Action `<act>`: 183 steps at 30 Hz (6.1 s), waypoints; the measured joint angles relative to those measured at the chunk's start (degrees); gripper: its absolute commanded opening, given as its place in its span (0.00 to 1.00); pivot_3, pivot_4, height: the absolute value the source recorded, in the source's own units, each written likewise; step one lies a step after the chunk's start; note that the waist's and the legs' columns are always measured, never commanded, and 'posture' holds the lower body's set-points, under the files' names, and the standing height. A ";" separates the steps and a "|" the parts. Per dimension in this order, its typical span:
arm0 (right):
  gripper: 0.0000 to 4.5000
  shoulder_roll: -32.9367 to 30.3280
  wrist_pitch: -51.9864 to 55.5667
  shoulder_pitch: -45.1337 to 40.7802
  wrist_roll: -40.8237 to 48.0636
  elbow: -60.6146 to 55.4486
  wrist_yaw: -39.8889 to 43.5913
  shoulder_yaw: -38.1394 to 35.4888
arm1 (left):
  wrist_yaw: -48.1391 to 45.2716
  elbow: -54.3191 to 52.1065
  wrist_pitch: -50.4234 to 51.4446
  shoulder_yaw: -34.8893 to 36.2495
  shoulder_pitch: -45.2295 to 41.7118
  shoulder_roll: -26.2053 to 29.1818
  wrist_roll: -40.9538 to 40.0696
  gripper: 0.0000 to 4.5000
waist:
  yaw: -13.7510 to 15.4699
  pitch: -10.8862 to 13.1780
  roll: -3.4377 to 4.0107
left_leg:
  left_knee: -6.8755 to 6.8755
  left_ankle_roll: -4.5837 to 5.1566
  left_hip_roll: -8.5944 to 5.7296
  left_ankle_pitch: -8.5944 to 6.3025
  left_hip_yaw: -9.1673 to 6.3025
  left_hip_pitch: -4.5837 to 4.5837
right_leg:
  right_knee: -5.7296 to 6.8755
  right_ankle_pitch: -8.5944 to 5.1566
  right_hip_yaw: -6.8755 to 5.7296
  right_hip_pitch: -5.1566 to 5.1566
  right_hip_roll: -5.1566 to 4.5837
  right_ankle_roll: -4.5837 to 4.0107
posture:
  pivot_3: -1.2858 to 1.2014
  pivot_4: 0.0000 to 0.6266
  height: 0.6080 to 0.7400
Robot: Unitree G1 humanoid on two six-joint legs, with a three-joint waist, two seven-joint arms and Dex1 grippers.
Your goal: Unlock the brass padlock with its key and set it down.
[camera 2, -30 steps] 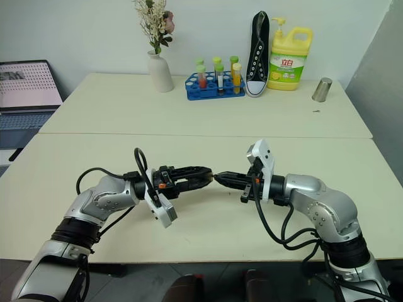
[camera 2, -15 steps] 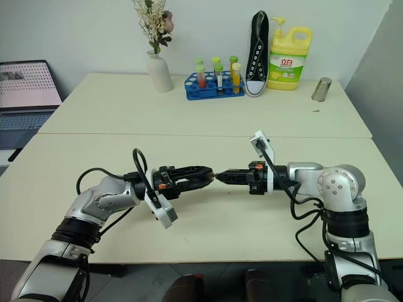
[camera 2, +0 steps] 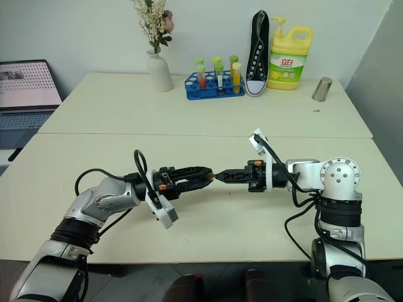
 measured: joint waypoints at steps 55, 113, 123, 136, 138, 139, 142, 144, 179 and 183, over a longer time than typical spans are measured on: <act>0.03 -4.86 -33.93 9.56 -26.29 -13.99 18.25 20.48 | 0.82 -0.08 3.07 -1.82 1.21 0.19 0.42 0.21 | 0.06 0.02 0.03 | -0.01 0.00 -0.01 0.00 0.00 -0.01 | -0.02 -0.01 -0.04 -0.04 0.01 0.01 | 0.52 0.24 1.00; 0.03 -13.00 -41.38 12.38 -26.68 -19.54 25.62 18.90 | -40.63 -24.72 89.04 3.05 7.41 -2.41 -62.16 0.00 | -0.04 0.04 0.04 | 0.02 0.00 0.01 0.00 -0.06 0.01 | -0.04 -0.18 0.08 -0.04 0.39 0.27 | 0.52 0.24 1.00; 0.03 -13.03 -41.47 12.38 -26.74 -19.49 25.73 18.91 | -40.73 -25.80 89.77 5.21 7.51 -3.16 -61.02 0.00 | -0.01 0.04 0.04 | 0.02 0.00 0.00 0.00 -0.04 0.01 | -0.05 -0.18 0.09 -0.04 0.39 0.27 | 0.52 0.24 1.00; 0.03 -13.15 -41.41 12.41 -26.72 -19.49 26.62 18.92 | -37.61 -21.72 86.60 6.29 5.98 -7.89 -56.26 0.00 | 0.01 0.04 0.03 | 0.02 0.00 0.00 0.00 -0.04 0.00 | -0.06 -0.18 0.10 -0.04 0.38 0.27 | 0.52 0.24 1.00; 0.03 -13.16 -41.36 12.44 -26.72 -19.49 26.65 18.92 | -38.15 -22.69 87.97 6.29 6.12 -7.92 -57.39 0.00 | -0.01 0.04 0.03 | 0.01 0.00 0.01 0.00 -0.04 0.00 | -0.06 -0.18 0.10 -0.04 0.38 0.27 | 0.52 0.24 1.00; 0.03 -13.16 -41.35 12.44 -26.72 -19.49 26.66 18.92 | -38.34 -23.37 88.51 6.30 6.31 -7.91 -57.93 0.00 | -0.01 0.04 0.03 | 0.01 0.00 0.01 0.00 -0.04 0.00 | -0.06 -0.18 0.10 -0.04 0.38 0.27 | 0.52 0.24 1.00; 0.03 -13.17 -41.28 12.52 -26.72 -19.50 26.68 18.92 | -39.22 -25.19 90.43 6.29 6.96 -7.86 -58.77 0.00 | 0.00 0.04 0.03 | 0.02 0.00 0.00 0.00 -0.05 0.00 | -0.06 -0.18 0.09 -0.04 0.38 0.27 | 0.52 0.24 1.00; 0.03 -13.21 -41.26 12.63 -26.72 -19.50 26.69 18.92 | -39.39 -26.00 91.19 6.30 7.28 -7.63 -59.17 0.00 | 0.00 0.04 0.03 | 0.02 0.00 0.00 0.00 -0.05 0.00 | -0.05 -0.18 0.10 -0.04 0.38 0.27 | 0.52 0.24 1.00; 0.03 -13.61 -41.23 13.33 -28.07 -19.51 27.12 19.66 | -39.42 -35.49 104.09 10.18 8.65 -3.36 -69.56 0.00 | -0.02 0.05 0.03 | 0.01 0.00 0.00 0.00 -0.05 0.01 | -0.07 -0.19 0.10 -0.04 0.38 0.28 | 0.52 0.24 1.00; 0.03 -13.61 -41.23 13.42 -28.08 -19.51 27.19 19.79 | -38.61 -35.33 104.85 10.38 7.78 -3.81 -69.98 0.00 | -0.02 0.05 0.03 | 0.01 0.00 0.00 0.00 -0.04 0.01 | -0.07 -0.19 0.10 -0.04 0.38 0.28 | 0.52 0.24 1.00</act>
